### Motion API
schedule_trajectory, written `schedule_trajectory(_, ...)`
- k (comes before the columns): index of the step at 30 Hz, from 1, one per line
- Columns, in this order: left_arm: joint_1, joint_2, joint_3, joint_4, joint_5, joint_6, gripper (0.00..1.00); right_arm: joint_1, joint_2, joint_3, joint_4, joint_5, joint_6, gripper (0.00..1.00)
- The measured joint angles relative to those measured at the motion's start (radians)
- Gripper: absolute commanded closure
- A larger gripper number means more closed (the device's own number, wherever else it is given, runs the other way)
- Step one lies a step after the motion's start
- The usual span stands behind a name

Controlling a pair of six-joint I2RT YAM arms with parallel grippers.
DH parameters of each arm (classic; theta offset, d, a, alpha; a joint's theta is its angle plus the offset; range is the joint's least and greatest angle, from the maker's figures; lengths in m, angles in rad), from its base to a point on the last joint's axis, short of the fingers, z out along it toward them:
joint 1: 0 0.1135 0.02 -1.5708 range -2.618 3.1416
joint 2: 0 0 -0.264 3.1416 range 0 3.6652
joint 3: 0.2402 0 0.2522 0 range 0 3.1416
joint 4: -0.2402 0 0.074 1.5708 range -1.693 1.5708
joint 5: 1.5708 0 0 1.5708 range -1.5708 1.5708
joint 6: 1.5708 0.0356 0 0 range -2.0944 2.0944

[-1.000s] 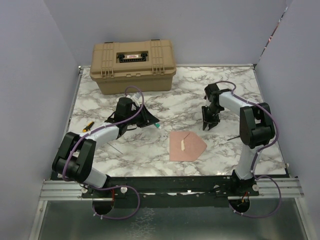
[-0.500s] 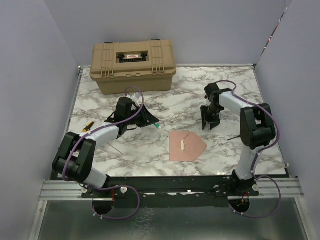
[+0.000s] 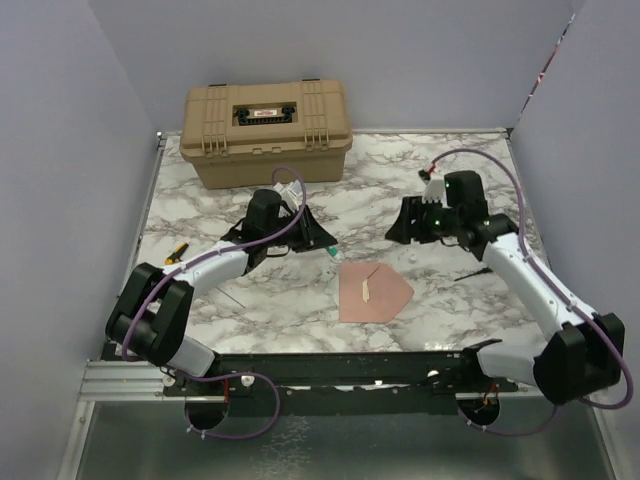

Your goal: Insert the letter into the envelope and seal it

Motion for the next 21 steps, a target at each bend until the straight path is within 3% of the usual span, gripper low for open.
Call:
schedule_trajectory(4, -0.055, 0.004, 0.037, -0.002, 0.034, 0.005, 1.0, 0.142, -0.109, -0.167, 0.238, -0.157, 0.049, 0.3)
schedule_trajectory(8, -0.095, 0.004, 0.062, 0.0, 0.058, 0.005, 1.0, 0.246, -0.115, -0.224, 0.384, -0.232, 0.083, 0.29)
schedule_trajectory(21, -0.124, -0.016, 0.069, 0.04, 0.086, -0.032, 1.0, 0.294, -0.08, -0.256, 0.509, -0.264, 0.098, 0.4)
